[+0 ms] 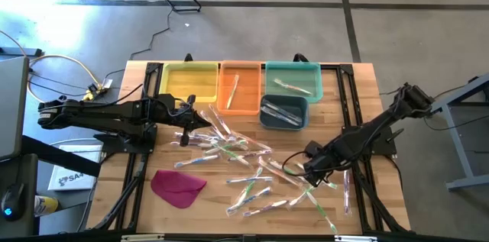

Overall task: Pick & Place Toothbrushes
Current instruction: Put the green toothbrush into the orange bin

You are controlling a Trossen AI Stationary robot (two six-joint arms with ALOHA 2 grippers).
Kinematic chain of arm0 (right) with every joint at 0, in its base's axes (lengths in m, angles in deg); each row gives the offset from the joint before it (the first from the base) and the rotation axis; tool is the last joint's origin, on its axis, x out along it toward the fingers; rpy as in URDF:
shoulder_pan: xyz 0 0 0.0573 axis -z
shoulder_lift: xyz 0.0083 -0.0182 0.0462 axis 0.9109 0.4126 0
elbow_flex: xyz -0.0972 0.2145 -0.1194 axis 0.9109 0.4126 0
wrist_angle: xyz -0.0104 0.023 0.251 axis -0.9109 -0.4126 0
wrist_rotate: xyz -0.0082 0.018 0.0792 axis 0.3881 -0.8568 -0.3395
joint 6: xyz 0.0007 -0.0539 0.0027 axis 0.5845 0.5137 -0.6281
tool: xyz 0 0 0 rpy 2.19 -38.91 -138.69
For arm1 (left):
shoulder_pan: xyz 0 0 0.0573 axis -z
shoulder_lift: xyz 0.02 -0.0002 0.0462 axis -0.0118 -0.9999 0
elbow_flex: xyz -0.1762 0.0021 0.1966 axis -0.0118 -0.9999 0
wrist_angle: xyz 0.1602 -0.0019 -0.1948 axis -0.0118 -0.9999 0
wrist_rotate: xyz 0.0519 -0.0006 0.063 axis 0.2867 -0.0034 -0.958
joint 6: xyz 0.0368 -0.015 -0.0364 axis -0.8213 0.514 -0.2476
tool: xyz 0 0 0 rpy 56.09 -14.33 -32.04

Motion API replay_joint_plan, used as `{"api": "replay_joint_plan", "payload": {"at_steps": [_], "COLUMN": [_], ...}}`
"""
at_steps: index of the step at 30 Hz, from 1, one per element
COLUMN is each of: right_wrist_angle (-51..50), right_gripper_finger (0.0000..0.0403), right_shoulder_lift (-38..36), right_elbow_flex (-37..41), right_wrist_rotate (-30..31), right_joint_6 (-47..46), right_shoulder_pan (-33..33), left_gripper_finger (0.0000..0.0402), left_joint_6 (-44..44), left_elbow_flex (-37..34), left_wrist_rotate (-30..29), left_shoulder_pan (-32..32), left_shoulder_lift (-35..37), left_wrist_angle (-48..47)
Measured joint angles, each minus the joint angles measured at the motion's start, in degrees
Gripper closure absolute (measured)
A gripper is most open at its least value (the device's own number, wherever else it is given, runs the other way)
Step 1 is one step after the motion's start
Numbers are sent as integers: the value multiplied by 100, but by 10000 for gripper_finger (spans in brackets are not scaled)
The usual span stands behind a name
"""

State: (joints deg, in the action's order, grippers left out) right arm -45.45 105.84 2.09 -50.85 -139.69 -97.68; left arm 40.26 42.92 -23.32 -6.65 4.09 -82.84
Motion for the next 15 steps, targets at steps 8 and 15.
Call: {"api": "replay_joint_plan", "payload": {"at_steps": [8,15], "right_wrist_angle": [575,936], "right_gripper_finger": [277,277], "right_shoulder_lift": [2,2], "right_elbow_flex": [353,702], "right_wrist_rotate": [-191,-202], "right_joint_6": [-70,-261], "right_shoulder_pan": [-13,-80], "left_gripper_finger": [402,402], "left_joint_6": [2,3], "left_elbow_flex": [0,0], "left_wrist_rotate": [0,0], "left_shoulder_pan": [0,0], "left_shoulder_lift": [2,1], "left_wrist_angle": [0,0]}}
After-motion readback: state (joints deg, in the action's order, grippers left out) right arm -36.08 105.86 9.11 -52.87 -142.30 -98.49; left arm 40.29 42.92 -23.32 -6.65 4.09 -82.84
